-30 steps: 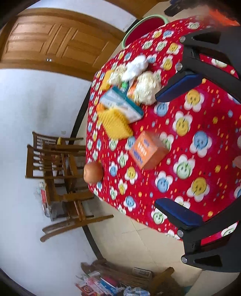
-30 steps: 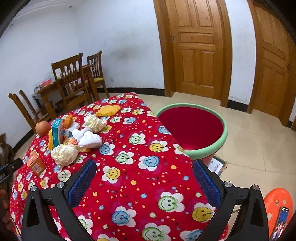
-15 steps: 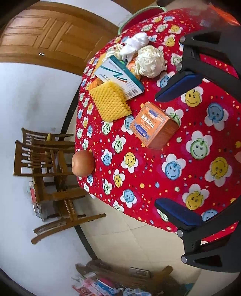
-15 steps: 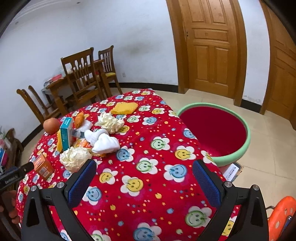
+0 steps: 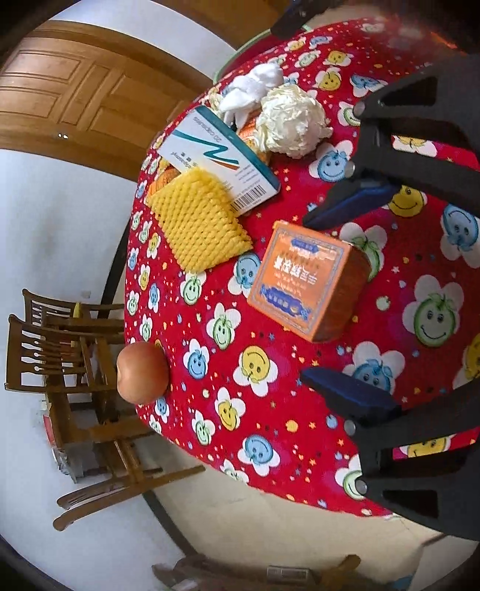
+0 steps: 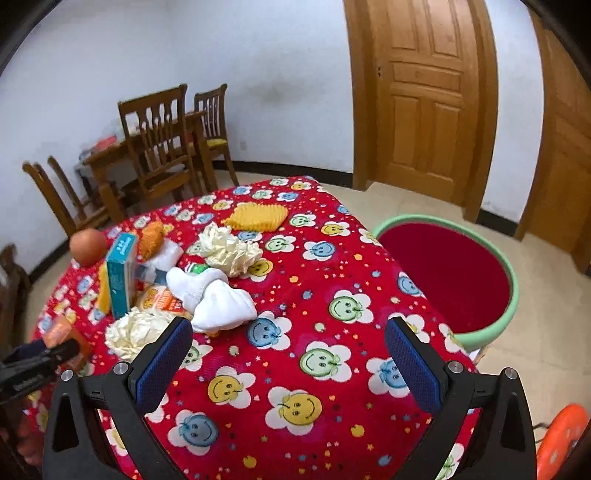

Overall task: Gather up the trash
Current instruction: 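Grasp the orange box with the left gripper while the right gripper grasps the white glove, then carry the orange box and white glove over the red bucket with both grippers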

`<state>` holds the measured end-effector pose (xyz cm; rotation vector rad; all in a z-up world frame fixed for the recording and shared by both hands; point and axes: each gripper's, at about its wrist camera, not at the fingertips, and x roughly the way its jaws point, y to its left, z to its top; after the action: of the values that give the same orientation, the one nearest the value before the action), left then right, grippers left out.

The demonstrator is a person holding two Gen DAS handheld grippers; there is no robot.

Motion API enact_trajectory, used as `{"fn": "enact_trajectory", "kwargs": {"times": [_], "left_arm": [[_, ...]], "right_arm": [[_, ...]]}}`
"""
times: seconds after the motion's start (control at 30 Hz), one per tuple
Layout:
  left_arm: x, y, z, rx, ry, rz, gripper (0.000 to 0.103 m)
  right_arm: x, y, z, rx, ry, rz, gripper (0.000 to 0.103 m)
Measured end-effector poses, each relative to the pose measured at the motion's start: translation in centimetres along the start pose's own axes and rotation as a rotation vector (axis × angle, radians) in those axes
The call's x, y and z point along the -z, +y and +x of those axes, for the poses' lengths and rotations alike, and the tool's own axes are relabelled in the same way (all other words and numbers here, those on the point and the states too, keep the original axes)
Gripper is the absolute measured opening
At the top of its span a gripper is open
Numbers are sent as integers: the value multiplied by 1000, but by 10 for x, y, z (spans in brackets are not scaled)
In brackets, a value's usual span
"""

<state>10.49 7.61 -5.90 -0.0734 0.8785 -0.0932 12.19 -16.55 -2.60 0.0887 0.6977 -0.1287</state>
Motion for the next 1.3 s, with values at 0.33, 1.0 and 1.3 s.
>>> {"fn": "enact_trajectory", "kwargs": {"times": [0.33,1.0,1.3], "left_arm": [[1,3,-1,33,-25,-20,59],[0,-11,-40,25,-77,-56,59],[-7,-43,-55,76,-98,-22,59]], "right_arm": [[-10,14,31,-46,81,-7,103],[-12,-2,18,-199,75,37,16],[-16,-35,-17,-160,7,76,16]]}}
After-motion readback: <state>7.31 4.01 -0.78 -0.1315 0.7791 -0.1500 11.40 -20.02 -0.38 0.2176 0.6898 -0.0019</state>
